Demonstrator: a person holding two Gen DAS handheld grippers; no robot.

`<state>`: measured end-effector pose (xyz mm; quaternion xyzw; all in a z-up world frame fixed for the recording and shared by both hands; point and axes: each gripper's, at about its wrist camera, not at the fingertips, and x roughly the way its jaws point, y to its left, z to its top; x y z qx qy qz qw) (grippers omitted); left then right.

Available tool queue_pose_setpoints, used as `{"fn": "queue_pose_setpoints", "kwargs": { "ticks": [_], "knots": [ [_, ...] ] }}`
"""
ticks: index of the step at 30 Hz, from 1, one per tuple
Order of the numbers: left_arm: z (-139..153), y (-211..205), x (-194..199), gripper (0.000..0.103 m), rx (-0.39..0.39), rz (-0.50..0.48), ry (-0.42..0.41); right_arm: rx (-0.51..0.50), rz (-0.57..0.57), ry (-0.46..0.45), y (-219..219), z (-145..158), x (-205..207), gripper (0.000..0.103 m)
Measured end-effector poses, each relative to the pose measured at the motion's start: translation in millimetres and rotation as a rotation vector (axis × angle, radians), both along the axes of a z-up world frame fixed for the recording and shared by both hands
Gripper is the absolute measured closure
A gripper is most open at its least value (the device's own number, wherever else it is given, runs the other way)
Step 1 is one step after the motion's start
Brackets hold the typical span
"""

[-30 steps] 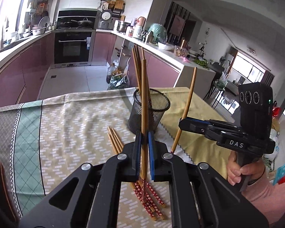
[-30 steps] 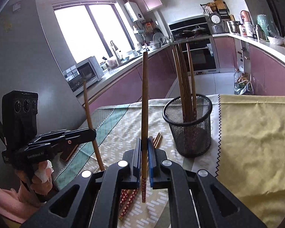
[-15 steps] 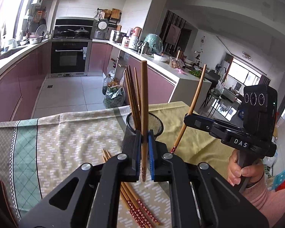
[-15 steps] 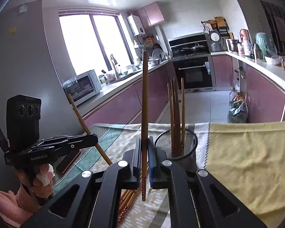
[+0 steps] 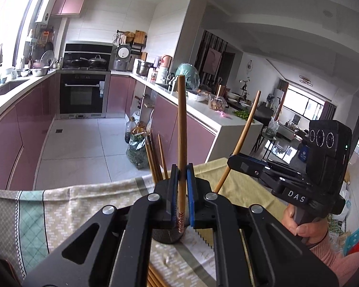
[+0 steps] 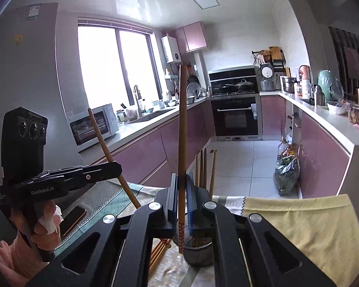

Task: Organize utensils
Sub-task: 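Lower both held chopsticks into the mesh holder and open both tools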

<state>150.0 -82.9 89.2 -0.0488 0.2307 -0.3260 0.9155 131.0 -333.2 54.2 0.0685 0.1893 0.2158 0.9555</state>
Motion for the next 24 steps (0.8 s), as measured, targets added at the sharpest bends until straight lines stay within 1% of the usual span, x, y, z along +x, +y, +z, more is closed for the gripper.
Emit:
{"fn": "queue_pose_setpoints", "kwargs": {
  "ticks": [4, 9, 10, 16, 24],
  "knots": [
    [1, -11, 8, 0.095, 0.017, 0.008, -0.004, -0.006, -0.007, 0.001, -2, 0, 10, 0.097],
    [-8, -29, 18, 0.095, 0.084, 0.018, 0.008, -0.035, -0.015, 0.023, 1, -8, 24, 0.097],
    [-13, -33, 21, 0.095, 0.110, 0.020, 0.019, -0.044, -0.016, 0.033, 2, -12, 27, 0.097],
    [-34, -46, 34, 0.095, 0.192, 0.014, 0.084, -0.080, -0.015, 0.092, 5, -31, 41, 0.097],
    [-61, -48, 61, 0.095, 0.243, -0.008, 0.178, -0.115, -0.004, 0.203, 13, -52, 58, 0.097]
  ]
}}
